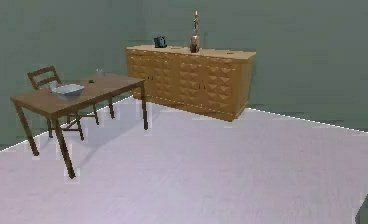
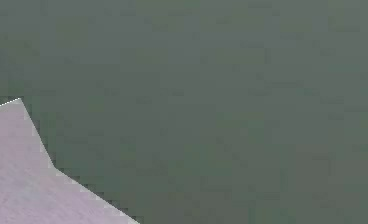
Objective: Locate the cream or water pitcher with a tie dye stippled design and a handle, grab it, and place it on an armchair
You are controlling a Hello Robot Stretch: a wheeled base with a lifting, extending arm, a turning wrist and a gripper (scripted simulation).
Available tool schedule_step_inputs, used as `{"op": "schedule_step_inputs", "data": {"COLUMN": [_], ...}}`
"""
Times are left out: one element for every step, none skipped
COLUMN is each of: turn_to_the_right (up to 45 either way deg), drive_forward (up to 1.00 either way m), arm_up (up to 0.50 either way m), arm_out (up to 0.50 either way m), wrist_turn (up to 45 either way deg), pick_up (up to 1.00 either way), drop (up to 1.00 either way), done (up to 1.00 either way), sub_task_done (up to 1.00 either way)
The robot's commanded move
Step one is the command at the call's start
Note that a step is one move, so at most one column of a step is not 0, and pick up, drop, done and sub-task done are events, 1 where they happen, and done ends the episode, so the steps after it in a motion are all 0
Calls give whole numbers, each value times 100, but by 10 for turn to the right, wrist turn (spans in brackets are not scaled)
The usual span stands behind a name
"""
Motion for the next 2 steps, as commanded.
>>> {"op": "schedule_step_inputs", "data": {"turn_to_the_right": [0,-450], "drive_forward": [55,0], "arm_up": [0,0], "arm_out": [0,0], "wrist_turn": [0,0], "pick_up": [0,0], "drop": [0,0], "done": [0,0], "sub_task_done": [0,0]}}
